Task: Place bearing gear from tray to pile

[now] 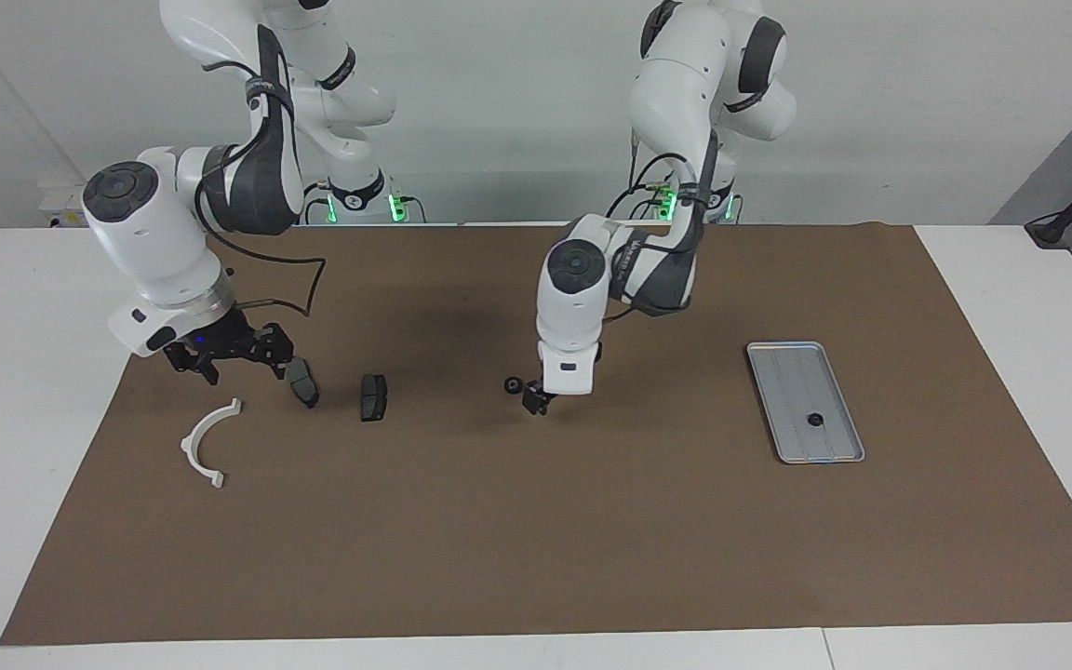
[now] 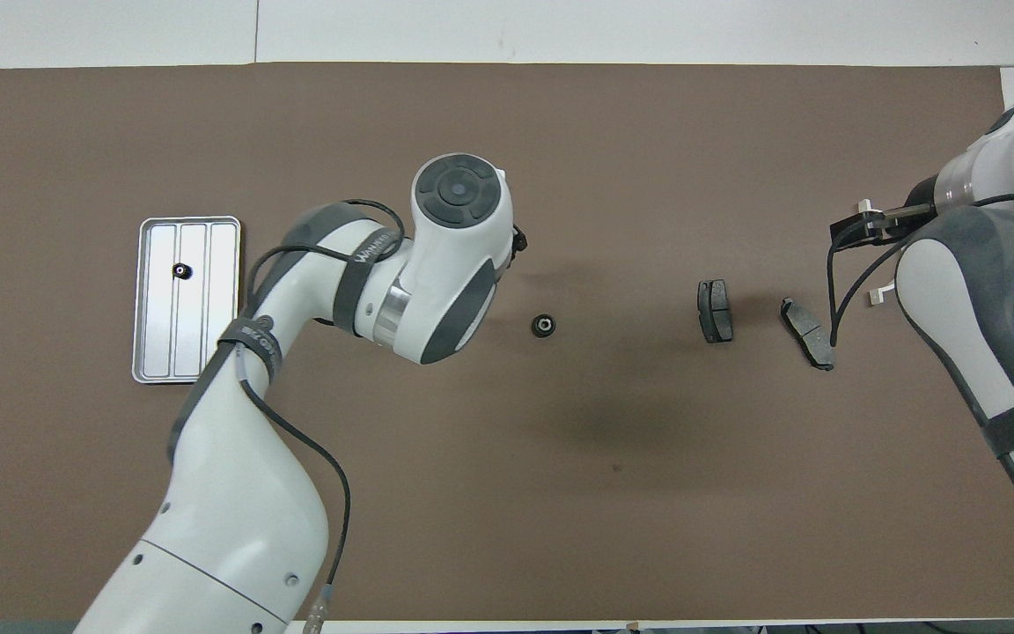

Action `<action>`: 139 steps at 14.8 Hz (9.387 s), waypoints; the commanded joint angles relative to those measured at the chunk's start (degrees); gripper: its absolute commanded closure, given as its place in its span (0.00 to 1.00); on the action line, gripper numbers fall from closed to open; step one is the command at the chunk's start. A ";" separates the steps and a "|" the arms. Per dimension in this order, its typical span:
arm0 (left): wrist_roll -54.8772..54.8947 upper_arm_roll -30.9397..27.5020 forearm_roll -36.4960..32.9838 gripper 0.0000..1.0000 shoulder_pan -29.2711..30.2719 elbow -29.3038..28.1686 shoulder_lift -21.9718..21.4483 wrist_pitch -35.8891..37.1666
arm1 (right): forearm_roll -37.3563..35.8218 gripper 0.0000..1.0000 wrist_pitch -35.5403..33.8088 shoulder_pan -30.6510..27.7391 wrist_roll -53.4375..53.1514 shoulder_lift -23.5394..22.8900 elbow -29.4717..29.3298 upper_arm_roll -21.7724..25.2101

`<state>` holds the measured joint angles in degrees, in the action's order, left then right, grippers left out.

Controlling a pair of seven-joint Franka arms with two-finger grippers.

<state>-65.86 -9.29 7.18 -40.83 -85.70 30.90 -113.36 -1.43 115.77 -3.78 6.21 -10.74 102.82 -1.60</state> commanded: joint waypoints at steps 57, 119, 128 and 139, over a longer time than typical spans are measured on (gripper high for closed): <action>60.59 -2.93 -1.73 0.65 30.11 -27.24 -10.42 -21.29 | 0.12 1.00 10.98 31.47 -31.44 -13.96 -2.53 -0.16; 6.68 -5.29 1.88 0.00 3.73 -3.33 -7.67 0.49 | 2.75 0.10 12.03 3.94 -2.55 -9.12 0.98 -4.02; 39.73 -6.35 1.70 0.00 23.68 -3.42 -20.52 20.09 | -2.77 0.11 4.04 23.89 -35.54 -13.15 -9.63 -3.93; 57.33 2.40 -2.86 0.00 36.85 -15.98 -34.49 23.19 | -3.22 0.12 6.04 31.11 -43.91 -23.26 -17.04 -4.02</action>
<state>-10.90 -12.62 6.50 -8.34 -97.83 -1.08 -89.97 -3.93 121.89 25.96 -34.87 -32.22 87.96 -5.40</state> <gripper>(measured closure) 0.000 0.097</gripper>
